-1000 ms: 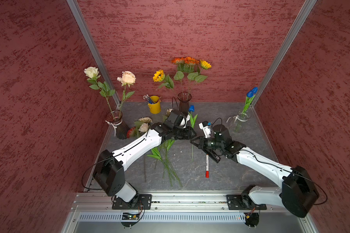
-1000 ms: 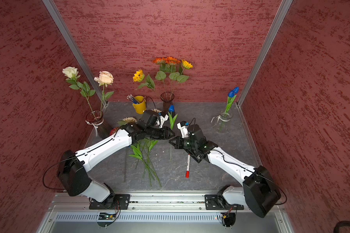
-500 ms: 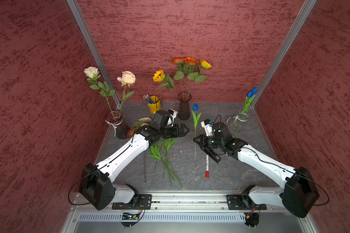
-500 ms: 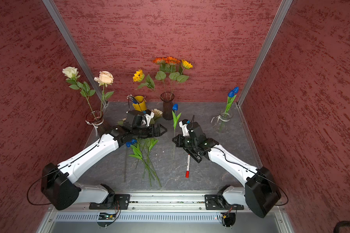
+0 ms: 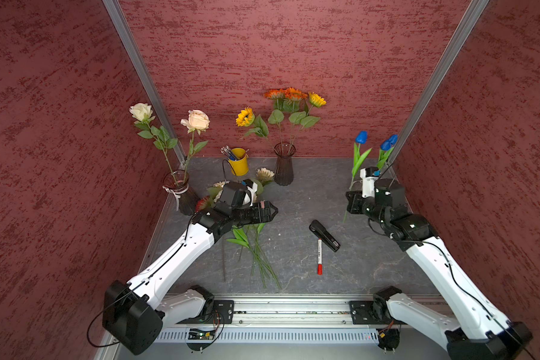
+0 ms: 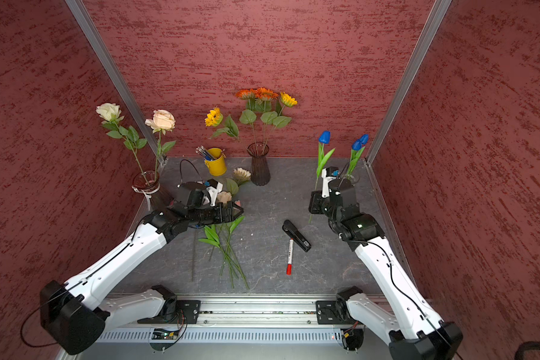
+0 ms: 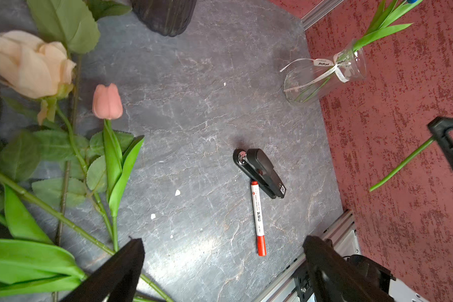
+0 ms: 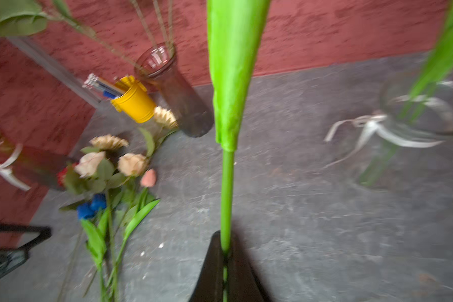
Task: Arrange the flowers in different vases according to their variety
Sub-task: Insert the flower into the vase.
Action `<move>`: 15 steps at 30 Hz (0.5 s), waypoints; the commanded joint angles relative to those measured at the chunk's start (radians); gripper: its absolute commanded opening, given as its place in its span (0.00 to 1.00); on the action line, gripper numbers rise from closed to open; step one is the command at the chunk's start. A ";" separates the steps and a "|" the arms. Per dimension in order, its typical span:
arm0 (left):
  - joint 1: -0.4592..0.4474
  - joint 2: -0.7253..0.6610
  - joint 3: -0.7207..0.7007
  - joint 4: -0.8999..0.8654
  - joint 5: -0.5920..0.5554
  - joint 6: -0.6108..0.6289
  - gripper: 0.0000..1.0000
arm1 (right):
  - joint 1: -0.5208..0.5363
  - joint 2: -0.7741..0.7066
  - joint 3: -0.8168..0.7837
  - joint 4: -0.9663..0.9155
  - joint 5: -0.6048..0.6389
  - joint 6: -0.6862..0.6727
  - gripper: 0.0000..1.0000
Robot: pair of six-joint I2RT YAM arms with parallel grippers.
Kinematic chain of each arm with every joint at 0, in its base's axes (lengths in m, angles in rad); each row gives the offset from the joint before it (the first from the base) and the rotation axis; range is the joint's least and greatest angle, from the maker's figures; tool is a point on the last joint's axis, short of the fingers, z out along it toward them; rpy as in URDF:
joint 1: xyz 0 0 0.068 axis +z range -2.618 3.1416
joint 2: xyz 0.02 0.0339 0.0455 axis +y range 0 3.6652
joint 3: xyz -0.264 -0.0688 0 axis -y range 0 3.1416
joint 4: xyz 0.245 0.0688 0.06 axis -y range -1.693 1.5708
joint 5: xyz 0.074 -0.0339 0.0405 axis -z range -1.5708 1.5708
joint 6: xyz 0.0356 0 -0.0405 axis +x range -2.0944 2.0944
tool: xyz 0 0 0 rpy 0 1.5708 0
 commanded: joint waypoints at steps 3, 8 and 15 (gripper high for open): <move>0.009 -0.051 -0.047 -0.059 -0.030 -0.029 1.00 | -0.138 0.031 0.035 0.028 0.056 -0.113 0.00; 0.016 -0.111 -0.121 -0.075 -0.065 -0.047 1.00 | -0.274 0.143 0.086 0.117 -0.039 -0.118 0.00; 0.044 -0.132 -0.155 -0.107 -0.071 -0.040 1.00 | -0.335 0.270 0.150 0.337 -0.001 -0.176 0.00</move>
